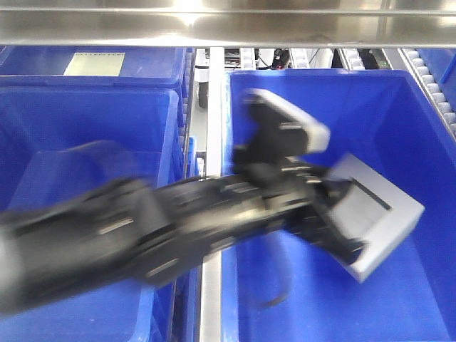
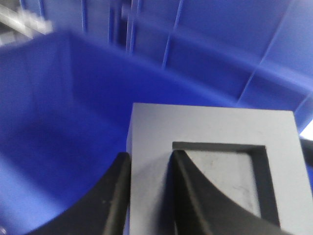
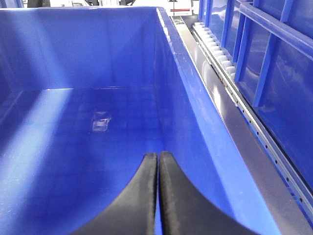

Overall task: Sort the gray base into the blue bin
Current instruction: 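Swing the left arm over the farther blue bin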

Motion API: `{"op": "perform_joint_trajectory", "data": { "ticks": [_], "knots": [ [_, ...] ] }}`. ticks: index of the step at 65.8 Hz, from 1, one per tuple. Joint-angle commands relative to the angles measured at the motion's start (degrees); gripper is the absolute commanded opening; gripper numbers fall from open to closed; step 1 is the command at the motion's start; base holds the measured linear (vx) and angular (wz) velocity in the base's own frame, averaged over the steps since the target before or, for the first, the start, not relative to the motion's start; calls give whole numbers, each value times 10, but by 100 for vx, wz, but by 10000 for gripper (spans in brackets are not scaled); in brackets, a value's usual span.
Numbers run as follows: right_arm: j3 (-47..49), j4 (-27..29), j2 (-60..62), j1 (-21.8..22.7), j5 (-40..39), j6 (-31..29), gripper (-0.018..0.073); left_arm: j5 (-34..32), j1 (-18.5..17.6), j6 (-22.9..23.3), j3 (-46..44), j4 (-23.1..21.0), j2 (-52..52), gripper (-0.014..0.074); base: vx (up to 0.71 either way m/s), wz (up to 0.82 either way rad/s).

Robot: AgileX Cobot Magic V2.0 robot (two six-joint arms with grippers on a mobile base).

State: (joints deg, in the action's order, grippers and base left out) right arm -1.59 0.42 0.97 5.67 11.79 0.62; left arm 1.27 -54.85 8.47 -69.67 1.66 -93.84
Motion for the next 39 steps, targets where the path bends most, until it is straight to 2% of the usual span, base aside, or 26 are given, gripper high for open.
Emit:
{"op": "perform_joint_trajectory", "data": {
  "ticks": [1,6,13,39],
  "knots": [
    [-1,-4,-8,2,-32,-6,-5,44,-4,4,-94,-8,-41,-6,0,0],
    [-1,-4,-8,2,-32,-6,-5,100,-4,4,-156,-8,-92,-4,0,0],
    [-1,-4,-8,2,-32,-6,-5,141,-4,4,-210,-8,-148,0,0,0],
    [-1,-4,-8,2,-32,-6,-5,147,-4,4,-232,-8,-218,25,0,0]
  ]
}}
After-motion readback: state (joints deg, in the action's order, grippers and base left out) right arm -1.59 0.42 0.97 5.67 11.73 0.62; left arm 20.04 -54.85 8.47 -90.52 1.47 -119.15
